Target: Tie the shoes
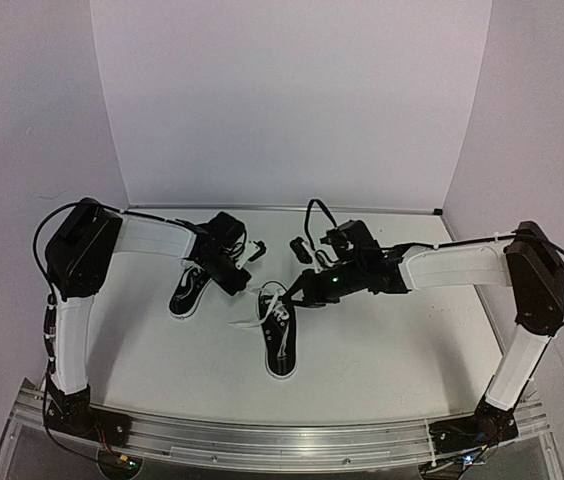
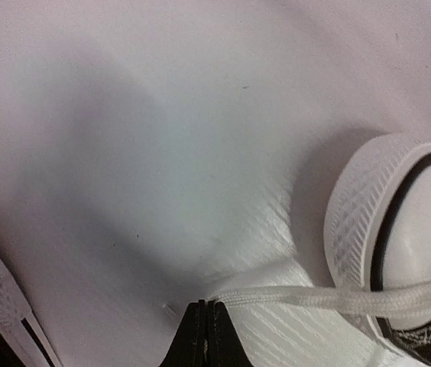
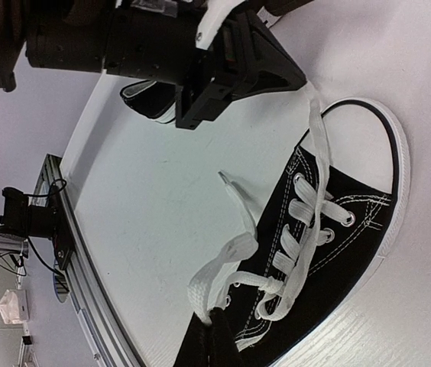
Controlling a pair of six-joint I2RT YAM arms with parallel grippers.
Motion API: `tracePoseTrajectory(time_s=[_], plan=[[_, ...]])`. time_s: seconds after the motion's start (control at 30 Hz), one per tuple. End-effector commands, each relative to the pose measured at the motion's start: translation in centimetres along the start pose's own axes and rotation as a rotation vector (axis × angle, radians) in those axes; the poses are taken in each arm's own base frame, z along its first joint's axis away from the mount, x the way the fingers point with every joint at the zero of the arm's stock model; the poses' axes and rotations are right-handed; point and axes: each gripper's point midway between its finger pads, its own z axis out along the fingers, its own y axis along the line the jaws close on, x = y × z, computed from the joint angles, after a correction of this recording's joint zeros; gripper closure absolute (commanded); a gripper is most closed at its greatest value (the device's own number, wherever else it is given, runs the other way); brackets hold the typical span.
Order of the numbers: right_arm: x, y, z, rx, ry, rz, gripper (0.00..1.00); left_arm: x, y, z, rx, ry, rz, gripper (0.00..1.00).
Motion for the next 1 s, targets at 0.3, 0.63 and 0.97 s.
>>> tracePoseTrajectory(time_s=[0.3, 0.63, 0.97], plan=[[-1.8, -0.1, -0.4, 0.018, -0.046, -0.026, 1.0, -0.4, -1.1, -14.6, -0.044, -0.206, -0.059, 1.0], [-2.0, -0.5, -0.2, 0.023, -0.045, -0.025, 1.0, 5.2, -6.6, -16.9, -0.039, -0.158, -0.058, 1.0], [-2.7, -0.1, -0.1, 0.004, -0.047, -0.041, 1.0, 7.1, -17.1, -17.3, 0.204, -0.216, 0.162, 1.0]])
